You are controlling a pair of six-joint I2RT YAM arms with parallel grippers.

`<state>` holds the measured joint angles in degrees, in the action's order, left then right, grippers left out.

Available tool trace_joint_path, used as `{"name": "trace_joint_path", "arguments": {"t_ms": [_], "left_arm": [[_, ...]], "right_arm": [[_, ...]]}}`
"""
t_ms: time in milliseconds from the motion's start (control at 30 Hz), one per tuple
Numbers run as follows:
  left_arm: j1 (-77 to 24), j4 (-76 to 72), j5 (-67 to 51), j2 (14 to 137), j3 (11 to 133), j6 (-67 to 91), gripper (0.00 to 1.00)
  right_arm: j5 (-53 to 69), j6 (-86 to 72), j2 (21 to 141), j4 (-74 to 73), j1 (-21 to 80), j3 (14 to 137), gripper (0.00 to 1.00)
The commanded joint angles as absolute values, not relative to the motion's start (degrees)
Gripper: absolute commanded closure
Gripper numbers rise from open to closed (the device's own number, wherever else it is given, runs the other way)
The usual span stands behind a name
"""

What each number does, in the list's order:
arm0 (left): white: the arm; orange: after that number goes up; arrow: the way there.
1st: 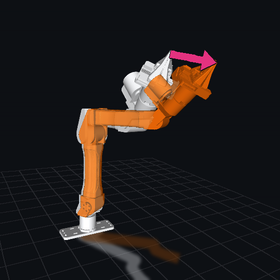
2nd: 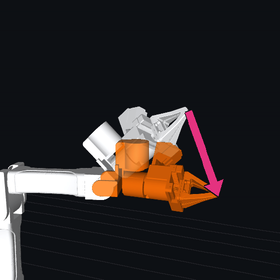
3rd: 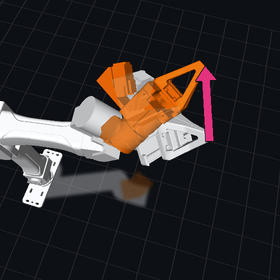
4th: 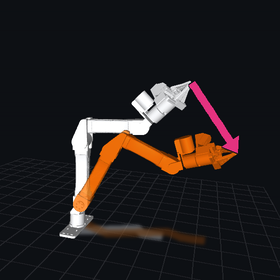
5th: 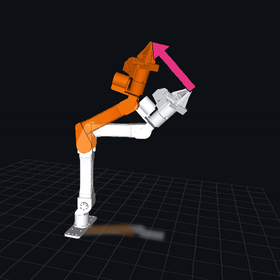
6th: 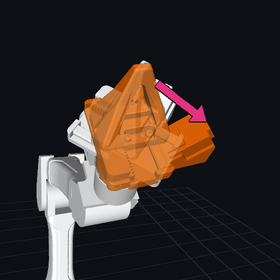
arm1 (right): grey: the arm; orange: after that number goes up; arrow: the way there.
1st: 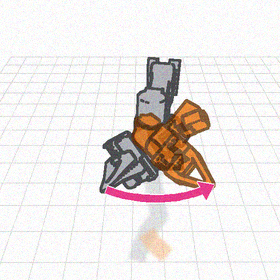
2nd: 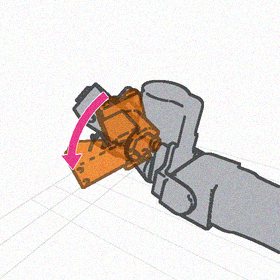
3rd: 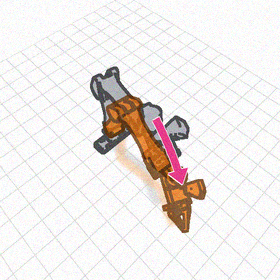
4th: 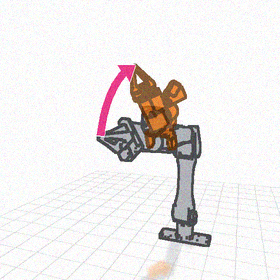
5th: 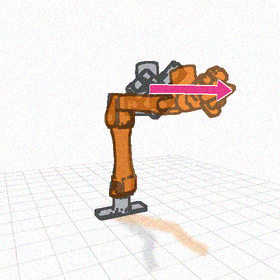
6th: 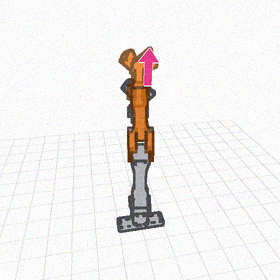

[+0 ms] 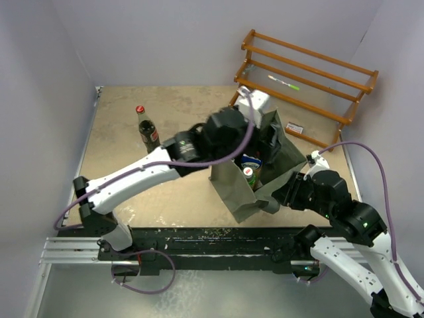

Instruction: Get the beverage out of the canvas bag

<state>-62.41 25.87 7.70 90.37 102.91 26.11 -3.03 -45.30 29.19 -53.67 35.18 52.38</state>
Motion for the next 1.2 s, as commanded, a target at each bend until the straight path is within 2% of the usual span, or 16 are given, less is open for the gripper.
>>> {"name": "trace_joint_path", "arguments": {"t_ms": [0, 200, 500, 667, 800, 1000, 1167], "left_arm": [[-68.9, 33.5, 20.9, 96.9, 110.8, 21.2, 0.02], [-72.3, 41.8, 33.0, 103.7, 115.2, 26.7, 0.01], [-72.2, 46.5, 39.8, 104.3, 114.2, 32.3, 0.01], [-67.5, 49.0, 34.8, 104.8, 114.1, 38.1, 0.01], [-66.8, 47.2, 32.1, 106.2, 114.1, 36.4, 0.01], [-66.5, 50.6, 34.2, 109.3, 114.4, 38.2, 0.01], [-65.2, 50.4, 31.5, 111.8, 114.4, 38.2, 0.01]], "right_arm": [[-3.6, -41.6, 27.4, -54.3, 35.3, 52.4, 0.66], [-4.4, -40.0, 28.1, -54.6, 35.3, 52.6, 0.72], [-6.0, -41.5, 28.9, -55.8, 35.3, 53.4, 0.74], [-7.6, -41.8, 29.5, -56.2, 35.3, 54.8, 0.74], [-8.2, -42.4, 30.4, -56.2, 35.3, 55.8, 0.74], [-9.4, -43.3, 30.5, -56.6, 35.3, 57.0, 0.74], [-10.3, -43.8, 30.6, -56.4, 35.3, 57.2, 0.74]]}}
